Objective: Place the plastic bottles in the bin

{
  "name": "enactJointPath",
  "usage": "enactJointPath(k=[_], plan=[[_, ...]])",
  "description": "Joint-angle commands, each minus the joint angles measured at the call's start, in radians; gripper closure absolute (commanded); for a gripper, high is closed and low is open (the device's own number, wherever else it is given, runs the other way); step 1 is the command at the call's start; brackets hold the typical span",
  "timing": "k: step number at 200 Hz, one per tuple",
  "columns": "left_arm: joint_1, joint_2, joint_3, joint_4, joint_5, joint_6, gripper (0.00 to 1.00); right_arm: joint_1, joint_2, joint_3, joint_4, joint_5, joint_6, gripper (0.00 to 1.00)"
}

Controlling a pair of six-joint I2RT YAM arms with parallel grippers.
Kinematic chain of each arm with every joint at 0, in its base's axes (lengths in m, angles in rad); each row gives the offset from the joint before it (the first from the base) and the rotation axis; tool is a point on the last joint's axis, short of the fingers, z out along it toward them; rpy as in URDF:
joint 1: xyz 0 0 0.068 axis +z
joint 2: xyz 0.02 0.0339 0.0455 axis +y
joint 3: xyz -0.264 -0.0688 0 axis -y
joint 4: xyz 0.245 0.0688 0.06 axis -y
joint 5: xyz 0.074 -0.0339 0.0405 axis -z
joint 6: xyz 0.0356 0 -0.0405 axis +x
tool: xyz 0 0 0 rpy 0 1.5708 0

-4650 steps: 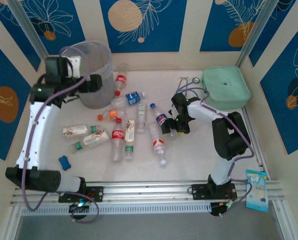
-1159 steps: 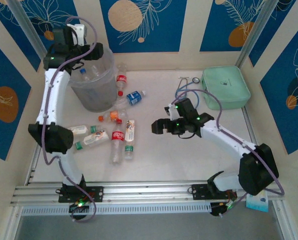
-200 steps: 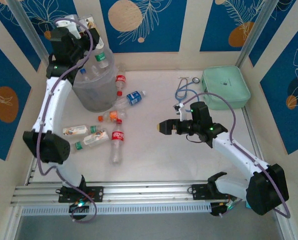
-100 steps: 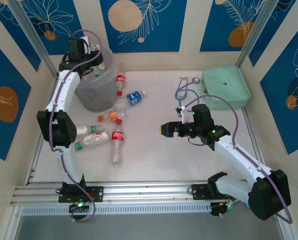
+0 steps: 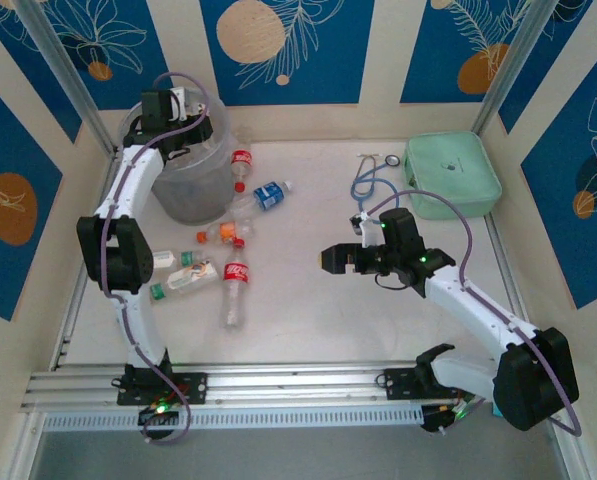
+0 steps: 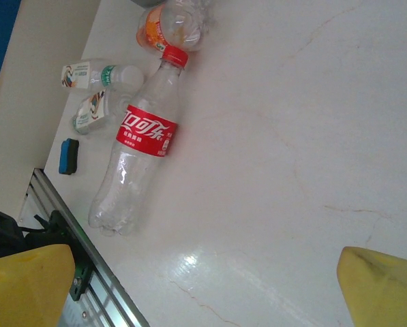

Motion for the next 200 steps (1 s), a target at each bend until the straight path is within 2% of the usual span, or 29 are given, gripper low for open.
enactJointPath(k=[1,38,69,93,121,147,176,200], plan=[[-0.001,0.007,-0.029,-0.099,0.016,0.038,0.36,0.001,0.008,0.028,-0.025,0.012,0.004,0.01],[-0.001,-0.021,0.062,-0.166,-0.019,0.089,0.14,-0.008,0.010,0.038,-0.029,0.042,0.036,0.01],[0.000,-0.048,0.138,-0.229,-0.023,0.140,0.09,-0.020,0.015,0.039,-0.025,0.038,0.047,0.01],[0.000,-0.077,0.183,-0.274,-0.036,0.176,0.00,-0.031,0.033,0.052,-0.026,0.029,0.041,0.01],[0.001,-0.153,0.213,-0.321,-0.079,0.217,0.00,-0.050,0.061,0.090,-0.037,0.026,0.021,0.01],[0.000,-0.227,0.264,-0.463,-0.117,0.262,0.00,-0.071,0.094,0.128,-0.049,0.009,-0.012,0.01],[-0.004,-0.415,0.097,-0.455,-0.166,0.246,0.00,-0.098,0.135,0.153,-0.039,-0.001,-0.033,0.01],[-0.061,-0.547,-0.032,-0.520,-0.256,0.233,0.07,-0.125,0.163,0.180,-0.032,-0.017,-0.034,0.01]])
